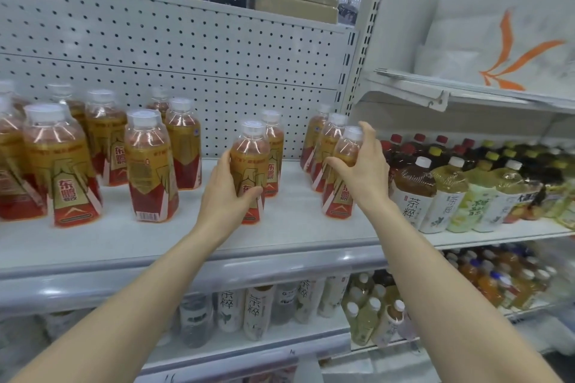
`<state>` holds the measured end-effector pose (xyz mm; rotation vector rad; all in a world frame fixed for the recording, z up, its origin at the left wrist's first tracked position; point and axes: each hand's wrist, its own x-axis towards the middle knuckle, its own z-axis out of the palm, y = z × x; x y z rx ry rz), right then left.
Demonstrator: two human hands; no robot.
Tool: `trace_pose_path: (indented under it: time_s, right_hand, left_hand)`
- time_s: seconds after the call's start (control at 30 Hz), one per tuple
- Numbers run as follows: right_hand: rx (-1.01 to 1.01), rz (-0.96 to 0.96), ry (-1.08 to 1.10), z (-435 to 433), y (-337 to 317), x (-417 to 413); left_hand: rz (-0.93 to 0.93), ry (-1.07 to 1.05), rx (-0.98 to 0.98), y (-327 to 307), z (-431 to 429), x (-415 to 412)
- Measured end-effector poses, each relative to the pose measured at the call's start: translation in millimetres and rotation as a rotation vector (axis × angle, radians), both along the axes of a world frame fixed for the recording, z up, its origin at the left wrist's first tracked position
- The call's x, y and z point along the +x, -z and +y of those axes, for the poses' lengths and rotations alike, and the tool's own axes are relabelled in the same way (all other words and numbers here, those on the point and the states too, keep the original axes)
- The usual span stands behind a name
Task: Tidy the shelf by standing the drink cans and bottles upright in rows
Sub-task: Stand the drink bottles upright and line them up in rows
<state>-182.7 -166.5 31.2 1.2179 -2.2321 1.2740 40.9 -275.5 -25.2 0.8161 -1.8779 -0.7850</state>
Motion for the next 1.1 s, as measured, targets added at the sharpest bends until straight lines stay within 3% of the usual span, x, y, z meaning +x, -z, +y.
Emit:
trace_pose_path:
  time_s: [0.23,0.47,0.83,0.97,1.03,1.1]
  right_hand:
    - [0.058,-0.065,-0.164,6.4,-6.1,-16.5]
    - [0.105,0.092,-0.013,4.3,-2.7,-17.8]
    - [0.196,0.112,0.048,8.6,-6.6,-10.7]
    - [0.126,0.401,0.217,8.8,-6.3,11.0]
    - [-0.007,0.547,0.147,3.2,1.1,29.0]
    - [-0.012,0.469,0.006,-10.4,14.7,48.4]
  left_hand:
    - [-0.005,-0.003,-0.014,-1.4,2.2,-0.7]
    - [-0.005,0.015,-0.005,-1.6,2.4,1.0]
    - [-0.004,0.025,0.004,-0.8,0.2,2.4]
    - [0.012,0.018,0.012,-1.8,0.0,4.4]
    - [0.029,-0.002,-0.005,0.0,-0.1,6.2]
    - [0.037,-0.036,-0.017,1.3,-0.8,8.9]
